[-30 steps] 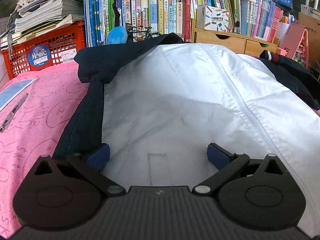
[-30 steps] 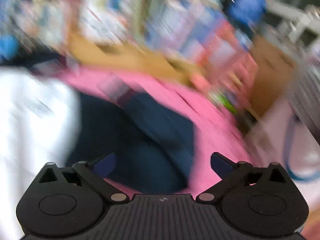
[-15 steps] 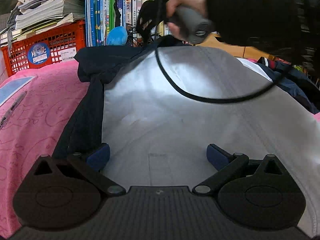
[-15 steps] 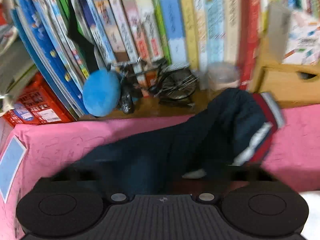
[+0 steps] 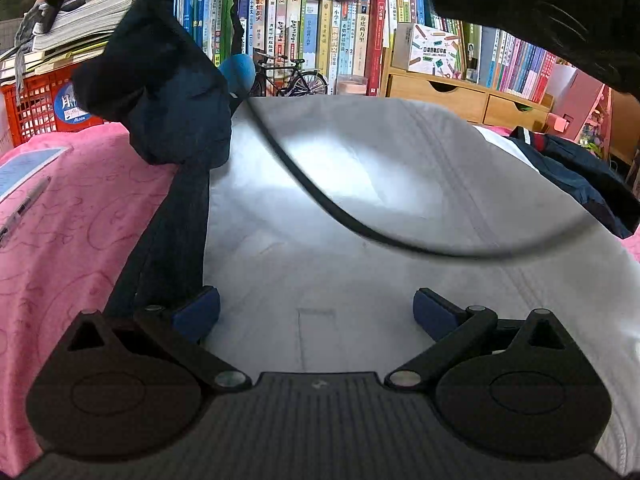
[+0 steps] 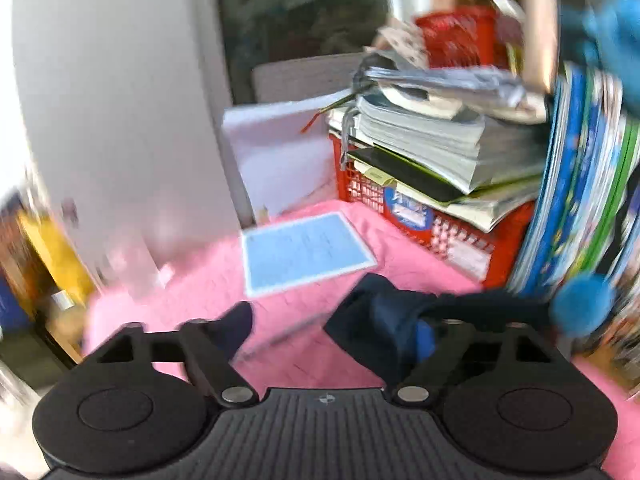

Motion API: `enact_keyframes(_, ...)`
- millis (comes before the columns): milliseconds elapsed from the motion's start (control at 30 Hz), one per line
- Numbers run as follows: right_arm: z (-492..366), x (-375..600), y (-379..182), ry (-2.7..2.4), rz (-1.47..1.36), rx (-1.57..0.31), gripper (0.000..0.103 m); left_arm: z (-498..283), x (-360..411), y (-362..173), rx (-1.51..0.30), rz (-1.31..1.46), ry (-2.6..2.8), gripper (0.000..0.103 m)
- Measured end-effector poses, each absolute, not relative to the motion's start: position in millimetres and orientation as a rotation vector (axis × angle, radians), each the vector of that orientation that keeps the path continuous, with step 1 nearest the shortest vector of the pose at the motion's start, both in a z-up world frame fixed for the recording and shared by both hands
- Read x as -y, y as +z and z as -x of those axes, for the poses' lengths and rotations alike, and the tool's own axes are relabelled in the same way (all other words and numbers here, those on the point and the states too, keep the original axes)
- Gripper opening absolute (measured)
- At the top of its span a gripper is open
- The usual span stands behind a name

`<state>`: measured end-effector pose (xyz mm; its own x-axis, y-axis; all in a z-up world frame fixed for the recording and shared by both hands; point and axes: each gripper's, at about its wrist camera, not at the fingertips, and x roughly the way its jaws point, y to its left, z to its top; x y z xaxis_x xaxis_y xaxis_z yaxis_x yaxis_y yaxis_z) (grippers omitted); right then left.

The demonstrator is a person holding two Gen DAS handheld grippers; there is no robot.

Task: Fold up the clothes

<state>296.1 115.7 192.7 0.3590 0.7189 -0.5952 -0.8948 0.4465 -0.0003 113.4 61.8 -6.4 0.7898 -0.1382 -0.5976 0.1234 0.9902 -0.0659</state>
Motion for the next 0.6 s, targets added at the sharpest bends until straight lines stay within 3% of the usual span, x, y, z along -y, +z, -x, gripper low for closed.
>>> enact_keyframes(67, -306, -94, 188, 0.94, 0.408, -0.519, 0.093, -114, -62, -6, -0.646, 0.022, -0.14, 0.103)
enact_keyframes(200, -355, -43, 166, 0.599, 0.47, -0.548, 0.095, -115, -62, -7, -0.648, 0.015, -0.137, 0.103)
enact_keyframes(233, -366, -34, 151, 0.52, 0.502, -0.602, 0.09, -116, -62, -7, -0.649, 0.011, -0.136, 0.103)
enact_keyframes(267, -376, -27, 134, 0.442, 0.537, -0.658, 0.066, -116, -62, -7, -0.65, 0.009, -0.136, 0.103)
enact_keyframes(333, -388, -14, 107, 0.306, 0.604, -0.726, 0.034, -116, -62, -7, -0.65, 0.009, -0.136, 0.103)
enact_keyframes(533, -350, 11, 82, 0.498, 0.543, -0.828, 0.03, -115, -63, -7, -0.649, 0.007, -0.136, 0.103)
enact_keyframes(600, -331, 17, 87, 0.583, 0.552, -0.812, 0.012, -115, -65, -7, -0.644, 0.024, -0.143, 0.103)
